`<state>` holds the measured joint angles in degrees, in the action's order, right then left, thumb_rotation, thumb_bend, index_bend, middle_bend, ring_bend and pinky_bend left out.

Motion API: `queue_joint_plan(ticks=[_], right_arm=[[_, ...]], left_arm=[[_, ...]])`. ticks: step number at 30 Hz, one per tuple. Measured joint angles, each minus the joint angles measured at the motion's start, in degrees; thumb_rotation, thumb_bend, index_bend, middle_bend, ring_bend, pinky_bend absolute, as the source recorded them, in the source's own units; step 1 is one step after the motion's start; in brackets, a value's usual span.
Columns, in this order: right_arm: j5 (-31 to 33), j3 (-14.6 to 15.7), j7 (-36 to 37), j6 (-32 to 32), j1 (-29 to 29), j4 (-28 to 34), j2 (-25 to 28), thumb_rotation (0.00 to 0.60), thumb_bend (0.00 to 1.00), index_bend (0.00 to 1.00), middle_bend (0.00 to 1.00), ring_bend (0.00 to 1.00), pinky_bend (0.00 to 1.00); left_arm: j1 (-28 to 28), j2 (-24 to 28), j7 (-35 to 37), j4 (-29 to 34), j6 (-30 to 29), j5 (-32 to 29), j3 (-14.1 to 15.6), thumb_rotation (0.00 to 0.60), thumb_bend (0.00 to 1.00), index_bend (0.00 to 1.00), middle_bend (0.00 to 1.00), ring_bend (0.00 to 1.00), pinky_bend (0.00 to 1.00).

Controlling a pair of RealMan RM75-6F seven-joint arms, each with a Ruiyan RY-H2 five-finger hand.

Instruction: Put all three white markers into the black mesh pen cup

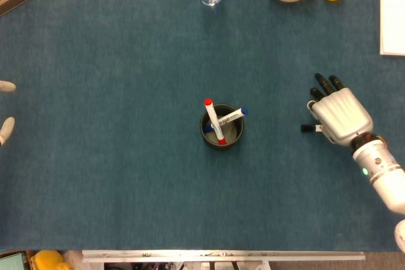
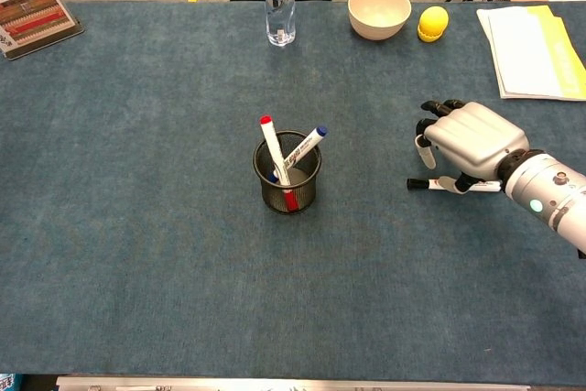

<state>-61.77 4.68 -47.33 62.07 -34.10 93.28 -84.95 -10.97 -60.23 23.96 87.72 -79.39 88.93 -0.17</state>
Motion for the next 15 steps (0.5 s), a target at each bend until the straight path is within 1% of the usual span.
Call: queue_joint_plan(ticks=[9,15], right_arm=[[0.9,-0.2,-1.2,-1.0,0.0,0.5,-0.5,0.6,0.24,0.54,0.29,0.05,0.14],[2.1,-0.2,-2.4,-1.3,0.0,0.8,-0.3,0.6,0.21,0.54,0.29,0.05,0.14]], left_arm=[[0.0,0.1,0.4,-0.2,0.1,0.0,0.0,0.6,0.34,0.31,0.07,0.0,0.0],[-0.1,0.1,0.4,-0.2,0.2,0.3,0.1,0.6,0.34,0.31,0.07,0.0,0.0]])
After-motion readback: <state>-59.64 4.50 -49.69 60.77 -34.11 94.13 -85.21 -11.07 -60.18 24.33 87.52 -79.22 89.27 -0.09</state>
